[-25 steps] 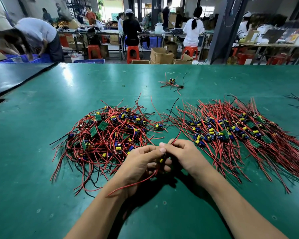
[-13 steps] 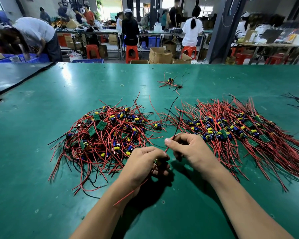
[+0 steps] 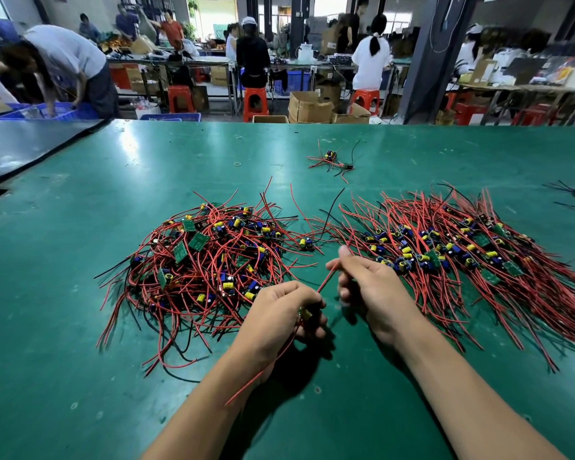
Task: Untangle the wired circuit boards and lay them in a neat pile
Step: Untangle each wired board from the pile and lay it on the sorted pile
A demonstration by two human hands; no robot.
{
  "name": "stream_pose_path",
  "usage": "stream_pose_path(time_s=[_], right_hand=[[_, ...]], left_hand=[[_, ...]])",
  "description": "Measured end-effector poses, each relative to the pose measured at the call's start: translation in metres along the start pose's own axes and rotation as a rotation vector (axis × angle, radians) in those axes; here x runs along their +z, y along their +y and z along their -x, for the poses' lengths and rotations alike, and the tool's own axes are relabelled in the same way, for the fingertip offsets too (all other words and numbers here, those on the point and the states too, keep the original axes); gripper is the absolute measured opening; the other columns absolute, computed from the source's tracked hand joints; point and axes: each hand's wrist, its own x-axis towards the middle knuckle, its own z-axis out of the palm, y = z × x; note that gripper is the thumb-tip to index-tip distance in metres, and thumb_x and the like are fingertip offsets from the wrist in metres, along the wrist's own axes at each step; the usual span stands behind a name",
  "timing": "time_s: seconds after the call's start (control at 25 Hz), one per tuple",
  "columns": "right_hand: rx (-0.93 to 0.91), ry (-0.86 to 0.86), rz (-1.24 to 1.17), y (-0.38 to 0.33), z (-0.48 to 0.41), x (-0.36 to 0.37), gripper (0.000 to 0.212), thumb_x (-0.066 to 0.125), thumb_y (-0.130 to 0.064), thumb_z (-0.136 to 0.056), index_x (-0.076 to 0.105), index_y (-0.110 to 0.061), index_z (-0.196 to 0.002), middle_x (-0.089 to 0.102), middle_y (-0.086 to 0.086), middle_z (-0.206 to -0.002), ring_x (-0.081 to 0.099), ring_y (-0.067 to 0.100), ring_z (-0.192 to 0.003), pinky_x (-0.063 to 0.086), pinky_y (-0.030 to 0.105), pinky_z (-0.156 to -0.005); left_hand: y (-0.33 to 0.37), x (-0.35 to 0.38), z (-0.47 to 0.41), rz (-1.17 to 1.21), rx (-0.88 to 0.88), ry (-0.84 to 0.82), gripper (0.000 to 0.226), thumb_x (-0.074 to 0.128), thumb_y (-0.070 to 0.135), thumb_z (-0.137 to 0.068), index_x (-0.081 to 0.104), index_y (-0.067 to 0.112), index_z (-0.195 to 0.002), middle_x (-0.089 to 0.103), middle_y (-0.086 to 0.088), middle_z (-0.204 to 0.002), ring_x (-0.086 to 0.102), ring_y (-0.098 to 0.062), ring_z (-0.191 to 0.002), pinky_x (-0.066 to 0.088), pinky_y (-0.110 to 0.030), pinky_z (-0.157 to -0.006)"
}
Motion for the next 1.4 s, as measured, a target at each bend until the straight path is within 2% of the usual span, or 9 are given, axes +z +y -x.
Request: stream_pose_path(time_s=[0.12,0.28,0.4,0.52,0.72,0.96,1.12,1.28,1.4], right_hand=[[0.091,-0.212,0.115,0.005,0.009,0.002,0.032,0.081,-0.049,-0.075,0.072,-0.019,-0.078,0.054,0.001,-0.057,0.044,0.012,-0.046,0.03,0.021,-0.044],[0.108,-0.161,0.111,0.002,0.008,0.006,0.02,0.073,-0.033,-0.088,0.075,-0.016,-0.078,0.05,0.002,-0.057,0.043,0.012,-0.047,0.03,0.021,-0.045],[0.058,0.01,-0.021,-0.004,0.001,0.001,0.022,0.063,-0.02,-0.096,0.073,-0.006,-0.083,0.044,-0.002,-0.059,0.038,0.007,-0.043,0.029,0.02,-0.041],[0.118,0.098,-0.224,-0.012,-0.003,-0.005,0.027,0.057,-0.022,-0.099,0.069,-0.002,-0.084,0.044,-0.004,-0.057,0.034,0.005,-0.039,0.028,0.017,-0.037],[0.361,-0.015,-0.671,-0.024,-0.002,-0.012,0.032,0.058,-0.026,-0.095,0.066,-0.003,-0.074,0.042,-0.003,-0.055,0.032,0.005,-0.034,0.027,0.016,-0.031],[0.374,-0.016,-0.734,-0.028,-0.004,-0.021,0.04,0.055,-0.028,-0.096,0.064,-0.006,-0.063,0.038,-0.006,-0.053,0.029,0.006,-0.031,0.021,0.017,-0.032],[0.399,-0.1,-0.778,-0.028,-0.002,-0.025,0.034,0.058,-0.023,-0.087,0.059,-0.01,-0.055,0.033,-0.007,-0.053,0.019,0.005,-0.031,0.016,0.017,-0.033],[0.331,-0.062,-0.67,-0.025,-0.002,-0.021,0.031,0.062,-0.035,-0.085,0.068,-0.007,-0.074,0.039,-0.005,-0.055,0.029,0.004,-0.034,0.024,0.015,-0.033],[0.276,0.001,-0.498,-0.019,-0.004,-0.014,0.052,0.066,-0.053,-0.078,0.073,-0.005,-0.098,0.047,-0.003,-0.061,0.034,0.004,-0.041,0.029,0.015,-0.038]], left_hand=[[-0.004,-0.001,-0.003,-0.005,0.026,0.023,0.02,0.057,0.011,-0.095,0.066,0.002,-0.079,0.066,-0.016,-0.065,0.06,-0.02,-0.046,0.047,-0.021,-0.043],[-0.008,0.0,-0.003,-0.053,0.062,0.043,0.018,0.058,0.008,-0.092,0.066,0.005,-0.075,0.067,-0.012,-0.063,0.061,-0.022,-0.048,0.048,-0.023,-0.046],[-0.009,0.004,-0.003,-0.172,0.096,0.044,0.018,0.062,0.008,-0.088,0.065,0.008,-0.071,0.063,-0.008,-0.061,0.058,-0.023,-0.055,0.045,-0.028,-0.054],[-0.008,0.006,-0.002,-0.211,0.1,0.02,0.02,0.063,0.007,-0.088,0.064,0.01,-0.068,0.058,-0.007,-0.061,0.052,-0.022,-0.059,0.043,-0.028,-0.053],[-0.003,0.006,0.002,-0.192,0.096,-0.027,0.017,0.061,0.004,-0.089,0.065,0.005,-0.073,0.061,-0.008,-0.062,0.053,-0.019,-0.051,0.045,-0.023,-0.047],[-0.003,0.006,0.003,-0.183,0.079,-0.075,0.012,0.059,0.003,-0.091,0.064,-0.004,-0.083,0.063,-0.011,-0.063,0.056,-0.02,-0.049,0.046,-0.023,-0.047],[-0.004,0.005,0.002,-0.196,0.063,-0.108,0.012,0.06,0.004,-0.091,0.065,-0.002,-0.082,0.064,-0.014,-0.066,0.057,-0.021,-0.052,0.045,-0.022,-0.048],[-0.005,0.002,-0.001,-0.143,0.055,-0.06,0.016,0.059,0.01,-0.094,0.065,-0.002,-0.085,0.066,-0.014,-0.066,0.059,-0.02,-0.05,0.046,-0.026,-0.05],[-0.004,0.0,-0.006,0.062,0.007,0.032,0.033,0.052,0.027,-0.1,0.063,-0.003,-0.097,0.07,-0.015,-0.073,0.064,-0.021,-0.054,0.054,-0.026,-0.05]])
